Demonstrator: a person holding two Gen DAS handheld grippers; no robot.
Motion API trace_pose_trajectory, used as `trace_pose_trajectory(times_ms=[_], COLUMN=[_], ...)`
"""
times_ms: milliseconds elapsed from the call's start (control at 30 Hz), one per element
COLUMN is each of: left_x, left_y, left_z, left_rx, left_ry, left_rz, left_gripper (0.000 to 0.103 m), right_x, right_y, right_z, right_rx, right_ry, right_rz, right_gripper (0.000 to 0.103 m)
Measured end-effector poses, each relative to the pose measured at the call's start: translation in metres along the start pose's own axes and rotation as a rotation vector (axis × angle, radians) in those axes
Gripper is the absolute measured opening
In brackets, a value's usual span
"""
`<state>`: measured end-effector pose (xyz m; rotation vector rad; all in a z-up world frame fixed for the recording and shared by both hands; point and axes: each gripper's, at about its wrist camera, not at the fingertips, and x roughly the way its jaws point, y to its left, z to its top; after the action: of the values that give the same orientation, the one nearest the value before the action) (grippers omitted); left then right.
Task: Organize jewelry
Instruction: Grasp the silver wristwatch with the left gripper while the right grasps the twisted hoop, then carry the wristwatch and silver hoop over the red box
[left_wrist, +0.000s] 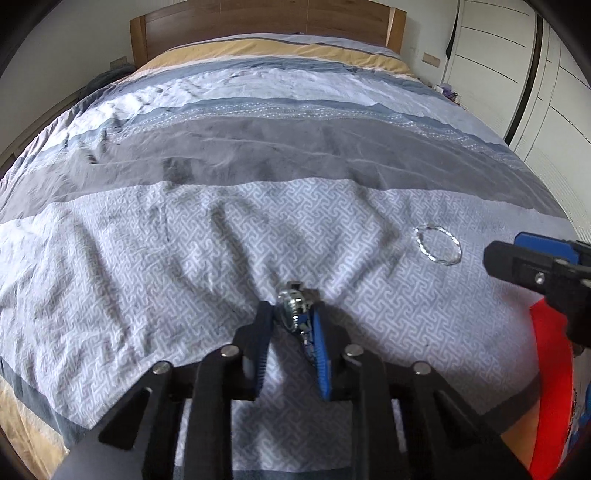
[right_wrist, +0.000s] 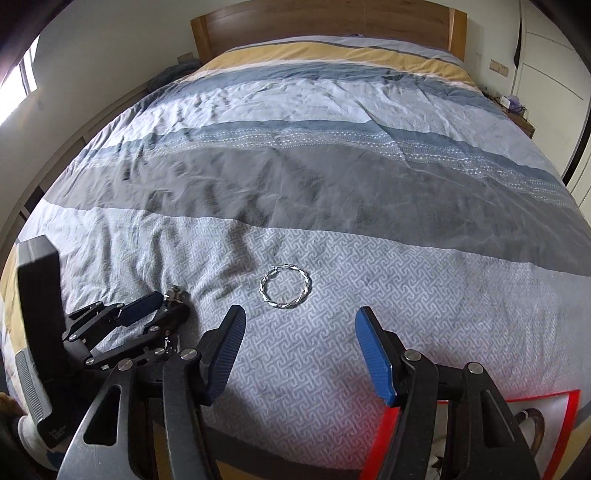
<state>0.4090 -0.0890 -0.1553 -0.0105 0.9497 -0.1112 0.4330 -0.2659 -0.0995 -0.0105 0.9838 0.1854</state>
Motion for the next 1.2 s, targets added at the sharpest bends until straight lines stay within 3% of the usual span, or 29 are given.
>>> trace_pose_trajectory(times_ms=[133, 433, 533, 567, 867, 1200], left_x=[-0.002, -0.01, -0.016, -0.018, -0.059, -0.123], left_y=[0.01, 0.019, 0.023, 0.024, 0.034, 0.014], left_z=[-0.002, -0.004, -0.005, -0.005, -0.012, -0.018], left_rx=[-0.036, -0.077, -0.084, -0.087, -0.099, -0.056], left_ry=[-0.026, -0.054, -0.059, -0.06, -0.085, -0.128], left_rz=[-0.035, -0.083, -0.095, -0.099, -0.144, -0.155], left_gripper=[0.009, 0.009, 0.009, 0.009, 0.009, 0.009], right_x=[0.027, 0.064, 0.069, 0.069, 0.027, -0.064], right_y=[0.005, 0.014, 0.016, 0.016, 0.026, 0.026], right_z=[0.006, 0.017, 0.019, 0.019, 0.001, -0.026], right_rx=[0.016, 0.005, -0.019, -0.019, -0.011, 0.012], right_ry=[0.03, 0.081, 0.094, 0.096, 0.038, -0.06], right_rz=[0.012, -0.041, -0.052, -0.05, 0.024, 0.057], right_gripper=[0.06, 0.06, 0.041, 0.041, 0.04, 0.04])
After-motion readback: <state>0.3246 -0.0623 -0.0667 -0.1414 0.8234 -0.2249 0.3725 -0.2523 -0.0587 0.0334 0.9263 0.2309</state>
